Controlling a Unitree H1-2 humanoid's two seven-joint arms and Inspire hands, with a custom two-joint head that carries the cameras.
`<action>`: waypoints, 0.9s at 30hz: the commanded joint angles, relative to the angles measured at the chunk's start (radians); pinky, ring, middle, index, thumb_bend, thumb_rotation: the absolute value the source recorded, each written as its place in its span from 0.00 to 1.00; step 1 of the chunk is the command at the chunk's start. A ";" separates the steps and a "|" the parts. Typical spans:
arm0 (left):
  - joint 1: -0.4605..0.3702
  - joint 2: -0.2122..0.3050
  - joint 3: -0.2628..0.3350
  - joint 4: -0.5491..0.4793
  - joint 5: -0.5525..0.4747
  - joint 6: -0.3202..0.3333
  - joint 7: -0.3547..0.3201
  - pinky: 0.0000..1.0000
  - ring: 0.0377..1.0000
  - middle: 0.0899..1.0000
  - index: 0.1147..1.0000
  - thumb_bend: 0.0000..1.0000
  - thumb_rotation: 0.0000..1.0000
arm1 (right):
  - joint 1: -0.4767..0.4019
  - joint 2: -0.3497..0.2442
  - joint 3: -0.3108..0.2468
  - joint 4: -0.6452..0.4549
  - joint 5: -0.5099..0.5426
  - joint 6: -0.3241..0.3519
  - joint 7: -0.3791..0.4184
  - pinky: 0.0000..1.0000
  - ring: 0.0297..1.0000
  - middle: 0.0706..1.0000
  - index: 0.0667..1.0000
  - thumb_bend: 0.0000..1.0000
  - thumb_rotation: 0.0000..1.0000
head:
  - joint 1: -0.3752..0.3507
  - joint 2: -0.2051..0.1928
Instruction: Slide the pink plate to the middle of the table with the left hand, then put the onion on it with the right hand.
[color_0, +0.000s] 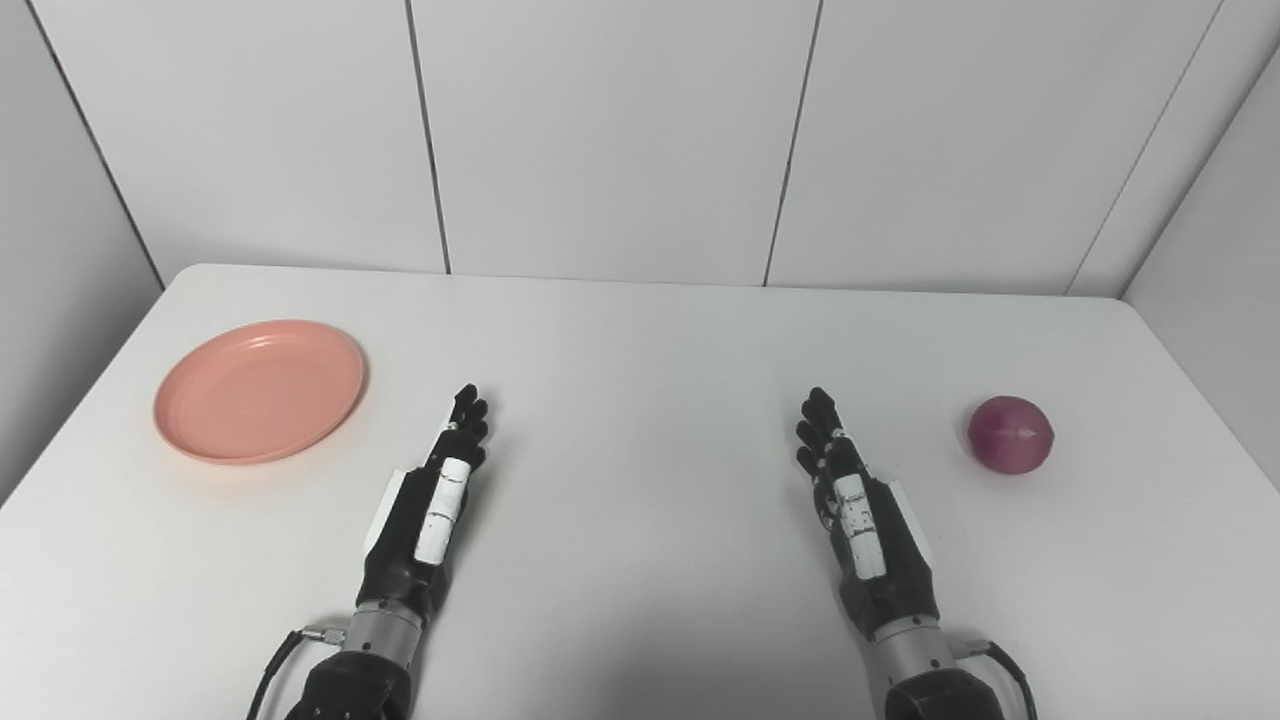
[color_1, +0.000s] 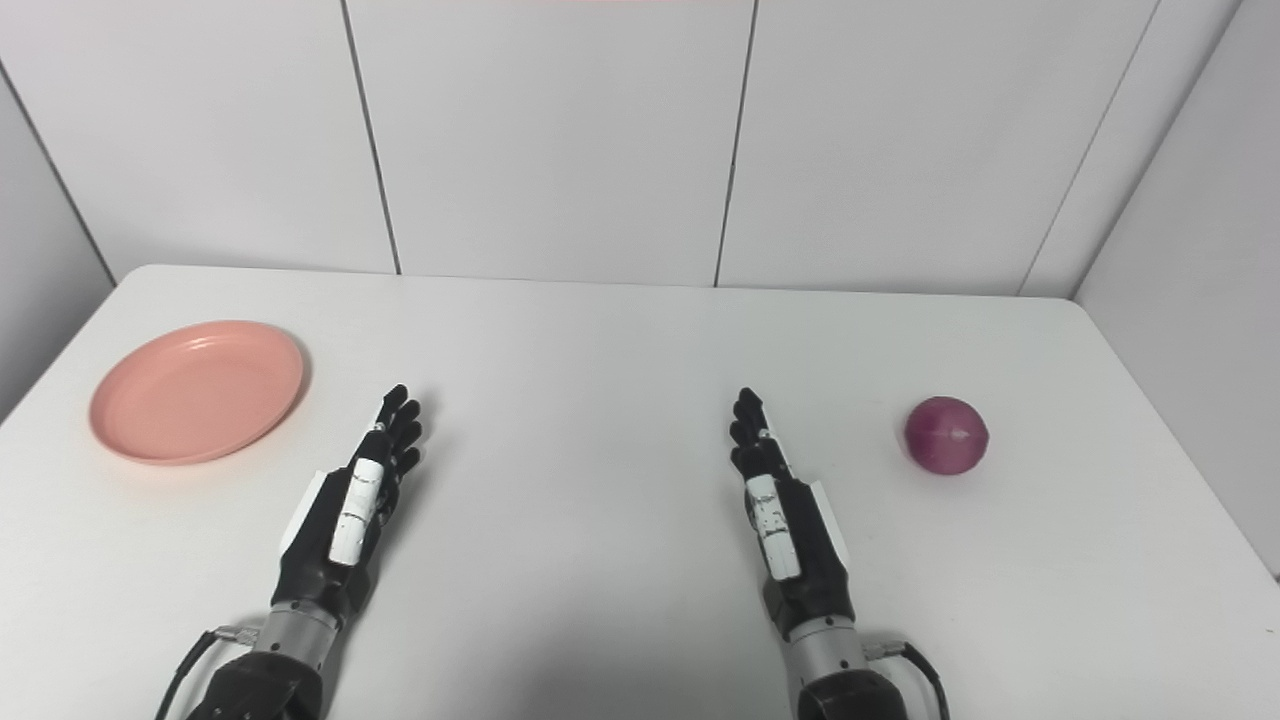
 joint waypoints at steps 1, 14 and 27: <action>-0.007 0.002 0.000 -0.014 -0.010 -0.029 -0.001 1.00 1.00 1.00 1.00 0.76 1.00 | -0.015 0.003 -0.001 -0.006 -0.001 -0.021 0.000 1.00 1.00 1.00 1.00 0.67 0.96 | 0.000 0.000; 0.006 -0.005 -0.015 -0.014 -0.019 -0.025 -0.014 1.00 1.00 1.00 1.00 0.76 1.00 | -0.009 -0.014 -0.010 0.009 0.010 -0.047 0.012 1.00 1.00 1.00 1.00 0.68 0.97 | 0.135 -0.044; 0.017 -0.058 -0.081 0.040 0.035 -0.064 0.037 1.00 1.00 1.00 1.00 0.76 1.00 | -0.020 -0.080 -0.072 0.199 0.133 -0.208 0.102 1.00 1.00 1.00 1.00 0.77 0.91 | 0.291 -0.126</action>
